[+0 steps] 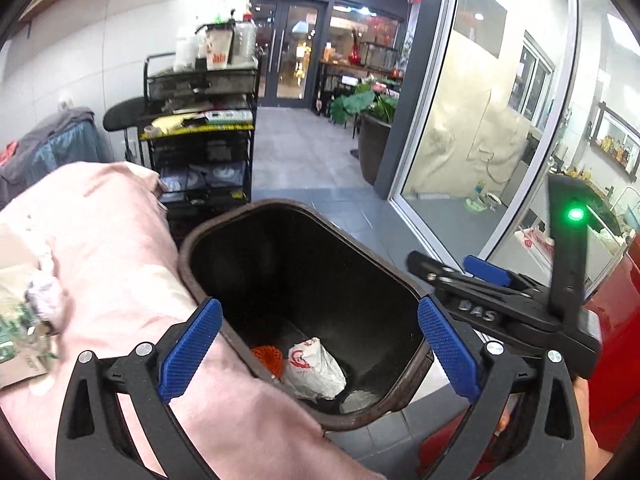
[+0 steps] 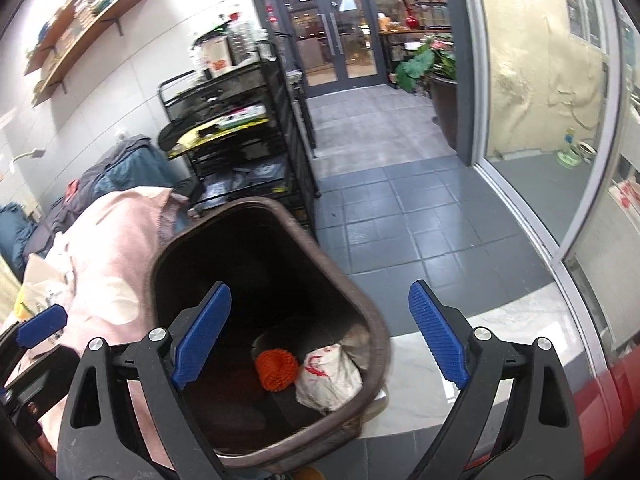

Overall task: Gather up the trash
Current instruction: 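Open the right tool to drop the mesh ball while the left tool drops the paper, then move both tools back over the bedspread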

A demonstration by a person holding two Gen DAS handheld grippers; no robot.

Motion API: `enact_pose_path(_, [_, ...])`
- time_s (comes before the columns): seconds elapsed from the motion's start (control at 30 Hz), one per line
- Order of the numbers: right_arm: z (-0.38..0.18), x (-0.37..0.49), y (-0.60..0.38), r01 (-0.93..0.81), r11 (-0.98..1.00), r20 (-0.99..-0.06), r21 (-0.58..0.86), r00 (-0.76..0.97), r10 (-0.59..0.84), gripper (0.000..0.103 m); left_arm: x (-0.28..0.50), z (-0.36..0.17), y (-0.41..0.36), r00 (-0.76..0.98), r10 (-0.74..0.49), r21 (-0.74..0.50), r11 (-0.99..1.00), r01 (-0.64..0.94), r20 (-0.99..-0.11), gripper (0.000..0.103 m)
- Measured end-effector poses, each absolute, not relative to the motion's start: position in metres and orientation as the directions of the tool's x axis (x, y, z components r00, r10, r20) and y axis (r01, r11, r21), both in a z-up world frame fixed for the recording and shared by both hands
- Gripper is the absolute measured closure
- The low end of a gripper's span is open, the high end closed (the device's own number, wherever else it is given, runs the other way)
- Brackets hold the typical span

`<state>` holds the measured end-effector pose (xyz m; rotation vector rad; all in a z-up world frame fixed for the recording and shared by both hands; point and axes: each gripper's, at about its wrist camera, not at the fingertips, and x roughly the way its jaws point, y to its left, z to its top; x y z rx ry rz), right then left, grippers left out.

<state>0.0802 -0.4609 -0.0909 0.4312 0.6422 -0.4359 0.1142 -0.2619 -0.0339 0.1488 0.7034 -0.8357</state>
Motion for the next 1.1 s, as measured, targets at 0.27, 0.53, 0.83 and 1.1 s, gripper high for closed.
enact_pose_path(0.27, [-0.078,0.096,-0.426,0.412,0.878,-0.624,0.246,0.760,-0.182,0.013,0.107,-0.018,-0.227,0.529,-0.622,-0.133,0.711,0.691,-0.578,0.006])
enact_pose_path(0.53, [-0.068,0.110,-0.393,0.313,0.912,-0.608,0.265,0.788,-0.093,0.013,0.102,-0.009,-0.185,0.601,-0.594,-0.136,0.763,0.632,-0.535,0.006])
enact_pose_path(0.83, [-0.055,0.126,-0.339,0.144,0.954,-0.582,0.265,0.813,0.039,0.013,0.101,-0.002,-0.133,0.719,-0.496,-0.104,0.850,0.516,-0.487,0.006])
enact_pose_path(1.1, [-0.047,0.142,-0.290,-0.003,0.958,-0.578,0.286,0.797,0.175,0.013,0.103,-0.009,-0.077,0.789,-0.373,-0.096,0.922,0.376,-0.488,0.006])
